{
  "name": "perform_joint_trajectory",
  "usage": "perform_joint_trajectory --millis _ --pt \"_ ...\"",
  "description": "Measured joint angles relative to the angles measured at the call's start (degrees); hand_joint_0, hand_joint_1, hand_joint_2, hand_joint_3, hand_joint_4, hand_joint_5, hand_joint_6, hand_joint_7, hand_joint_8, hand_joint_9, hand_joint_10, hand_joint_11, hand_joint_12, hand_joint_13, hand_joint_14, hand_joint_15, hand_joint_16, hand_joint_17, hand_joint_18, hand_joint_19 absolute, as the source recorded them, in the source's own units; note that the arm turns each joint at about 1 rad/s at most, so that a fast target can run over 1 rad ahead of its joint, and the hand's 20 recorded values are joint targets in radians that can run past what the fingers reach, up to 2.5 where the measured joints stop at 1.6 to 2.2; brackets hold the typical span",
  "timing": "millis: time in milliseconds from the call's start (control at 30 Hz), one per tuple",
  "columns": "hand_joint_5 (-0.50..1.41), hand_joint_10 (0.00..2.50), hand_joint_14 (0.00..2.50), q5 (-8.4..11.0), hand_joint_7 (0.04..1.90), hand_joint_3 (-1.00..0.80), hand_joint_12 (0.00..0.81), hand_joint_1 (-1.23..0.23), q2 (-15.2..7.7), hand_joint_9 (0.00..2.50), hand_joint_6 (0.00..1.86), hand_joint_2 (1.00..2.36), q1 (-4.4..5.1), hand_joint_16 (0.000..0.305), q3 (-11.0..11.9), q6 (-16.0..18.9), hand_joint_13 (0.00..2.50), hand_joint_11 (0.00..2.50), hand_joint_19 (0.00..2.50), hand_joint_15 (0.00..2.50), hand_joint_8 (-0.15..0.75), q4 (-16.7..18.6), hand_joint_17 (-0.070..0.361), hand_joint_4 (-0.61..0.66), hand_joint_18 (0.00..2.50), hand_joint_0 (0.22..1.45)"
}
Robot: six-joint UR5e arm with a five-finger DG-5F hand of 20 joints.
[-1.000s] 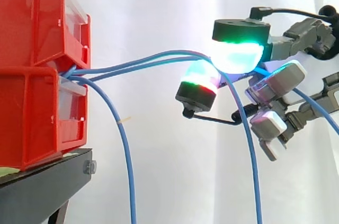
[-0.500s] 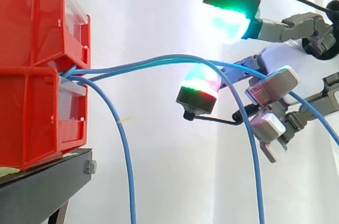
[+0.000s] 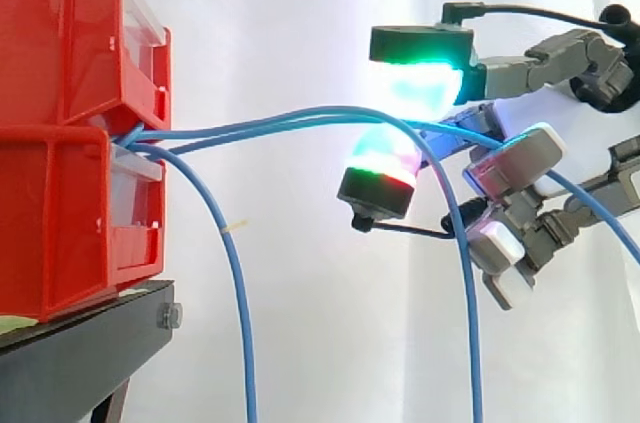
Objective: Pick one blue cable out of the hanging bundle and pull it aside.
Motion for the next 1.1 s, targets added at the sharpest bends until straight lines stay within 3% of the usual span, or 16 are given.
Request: perform_joint_trajectory --millis 133,267,467,633,867,1100 --pt "-0.06 0.03 0.02 0.14 1.09 -0.33 0.291 -0.71 0.3 1.44 0.86 1.01 -0.03 0.048 0.0 -0.3 1.08 0.83 0.54 0.61 0.24 -0.1 0.108 -0.03 0.85 0.55" --pt "-0.06 0.03 0.02 0.45 1.03 -0.49 0.306 -0.64 1.2 1.45 0.85 1.0 -0.04 0.052 0.0 -1.8 1.1 0.81 0.52 0.6 0.256 -0.3 0.118 -0.02 0.89 0.49" --pt "-0.05 0.03 0.02 1.83 1.01 -0.5 0.314 -0.51 1.6 1.47 0.84 1.0 -0.1 0.053 0.0 -5.7 1.11 0.79 0.53 0.59 0.257 -0.4 0.12 -0.01 0.89 0.48" --pt "-0.05 0.03 0.02 2.54 1.04 -0.47 0.297 -0.4 1.7 1.48 0.83 1.0 -0.09 0.049 0.0 -7.0 1.11 0.79 0.56 0.61 0.239 -0.4 0.111 -0.02 0.86 0.54" --pt "-0.06 0.03 0.03 2.72 1.16 -0.26 0.299 -0.62 1.7 1.45 0.85 1.02 -0.11 0.049 0.0 -7.2 1.1 0.83 0.55 0.62 0.26 -0.5 0.11 0.01 0.87 0.56" --pt "-0.07 0.03 0.02 2.61 1.05 -0.18 0.331 -0.73 1.7 1.42 0.89 1.01 -0.09 0.057 0.0 -7.2 1.11 0.82 0.5 0.59 0.294 -0.6 0.128 0.02 0.92 0.57"
